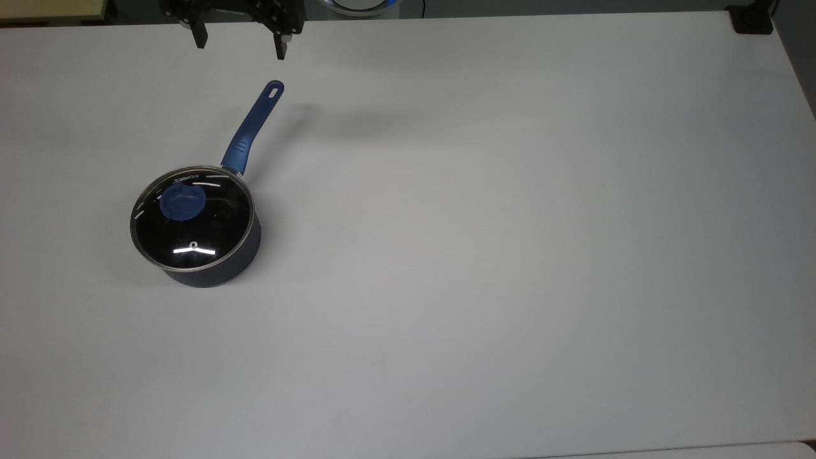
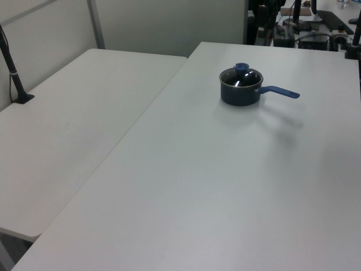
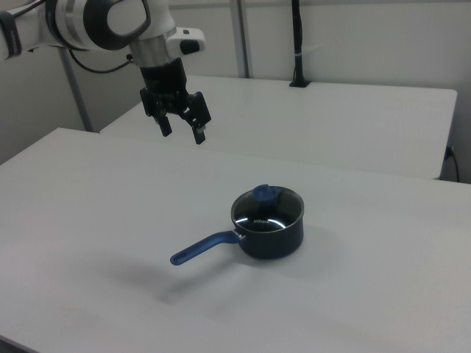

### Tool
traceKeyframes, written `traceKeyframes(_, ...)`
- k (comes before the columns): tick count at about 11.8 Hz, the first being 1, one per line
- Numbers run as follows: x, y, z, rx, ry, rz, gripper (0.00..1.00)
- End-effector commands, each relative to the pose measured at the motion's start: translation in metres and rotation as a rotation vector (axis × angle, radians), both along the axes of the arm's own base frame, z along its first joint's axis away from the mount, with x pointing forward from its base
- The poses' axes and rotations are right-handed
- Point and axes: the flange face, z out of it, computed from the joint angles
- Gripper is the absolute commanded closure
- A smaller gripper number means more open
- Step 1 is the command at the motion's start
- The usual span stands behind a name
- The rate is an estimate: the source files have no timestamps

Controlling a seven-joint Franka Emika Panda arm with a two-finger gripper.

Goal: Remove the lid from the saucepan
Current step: 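Move the gripper over the saucepan and lower toward the blue lid knob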

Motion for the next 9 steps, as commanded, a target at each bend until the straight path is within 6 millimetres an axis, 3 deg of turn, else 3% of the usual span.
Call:
traceKeyframes(1,-0.003,0.000,0.002,0.021,0.016,0.005,0.00)
traceKeyframes(3,0.011,-0.006,-0.011,0.044,0.001,-0.028,0.00)
traceKeyframes(7,0.045,-0.064,-0.052,0.023,-0.074,-0.134,0.00)
traceKeyframes(9,0.063,-0.082,-0.078,0.032,-0.097,-0.176,0.00)
